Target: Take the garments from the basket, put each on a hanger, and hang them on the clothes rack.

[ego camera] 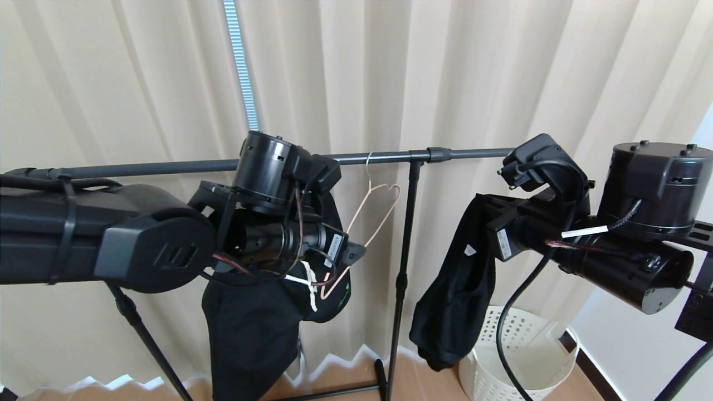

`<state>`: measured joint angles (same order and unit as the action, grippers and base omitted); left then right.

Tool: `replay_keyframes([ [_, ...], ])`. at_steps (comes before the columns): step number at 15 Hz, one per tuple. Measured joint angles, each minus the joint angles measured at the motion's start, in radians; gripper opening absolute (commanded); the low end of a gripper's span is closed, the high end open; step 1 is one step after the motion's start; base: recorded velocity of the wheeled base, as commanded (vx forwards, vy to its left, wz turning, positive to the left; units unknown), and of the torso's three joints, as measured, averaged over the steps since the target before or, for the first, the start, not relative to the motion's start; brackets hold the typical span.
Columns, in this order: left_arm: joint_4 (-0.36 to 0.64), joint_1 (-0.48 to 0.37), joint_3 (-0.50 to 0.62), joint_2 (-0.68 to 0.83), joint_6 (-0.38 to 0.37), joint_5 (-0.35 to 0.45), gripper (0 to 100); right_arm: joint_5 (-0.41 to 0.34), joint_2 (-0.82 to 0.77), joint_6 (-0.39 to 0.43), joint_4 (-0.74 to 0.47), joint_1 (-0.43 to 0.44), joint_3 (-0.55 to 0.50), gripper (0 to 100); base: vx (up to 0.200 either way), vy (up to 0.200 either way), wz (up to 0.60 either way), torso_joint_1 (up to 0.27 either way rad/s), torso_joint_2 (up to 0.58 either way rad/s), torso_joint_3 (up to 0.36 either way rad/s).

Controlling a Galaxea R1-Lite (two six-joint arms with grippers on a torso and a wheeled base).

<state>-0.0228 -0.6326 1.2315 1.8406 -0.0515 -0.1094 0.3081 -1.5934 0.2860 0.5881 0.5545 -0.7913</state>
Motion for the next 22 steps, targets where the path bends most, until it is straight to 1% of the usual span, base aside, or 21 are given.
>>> replay_keyframes([
  [2,0.000,0.007,0.070,0.068,-0.021,-0.035,100,0.000,0.022,0.010,-0.001,-0.009,0.001,0,0.000,0.000,0.00,0.000,0.00,0.000],
  [5,0.000,0.013,0.160,0.168,-0.025,-0.056,100,-0.008,0.041,0.020,-0.001,-0.030,-0.003,0,0.000,0.000,0.00,0.000,0.00,0.000],
  [10,-0.001,0.053,0.293,0.318,-0.023,-0.064,100,-0.008,0.043,0.035,-0.001,-0.041,-0.005,0,0.000,0.000,0.00,0.000,0.00,0.000],
  [12,-0.003,0.066,0.317,0.357,-0.020,-0.063,100,-0.008,0.041,0.036,-0.001,-0.042,-0.004,0,0.000,0.000,0.00,0.000,0.00,0.000],
  [15,-0.003,0.073,0.323,0.390,0.000,-0.062,100,-0.008,0.038,0.036,-0.001,-0.042,-0.004,0,0.000,0.000,0.00,0.000,0.00,0.000],
  [22,-0.003,0.071,0.345,0.413,0.013,-0.062,100,-0.008,0.039,0.036,-0.001,-0.042,-0.001,0,0.000,0.000,0.00,0.000,0.00,0.000],
])
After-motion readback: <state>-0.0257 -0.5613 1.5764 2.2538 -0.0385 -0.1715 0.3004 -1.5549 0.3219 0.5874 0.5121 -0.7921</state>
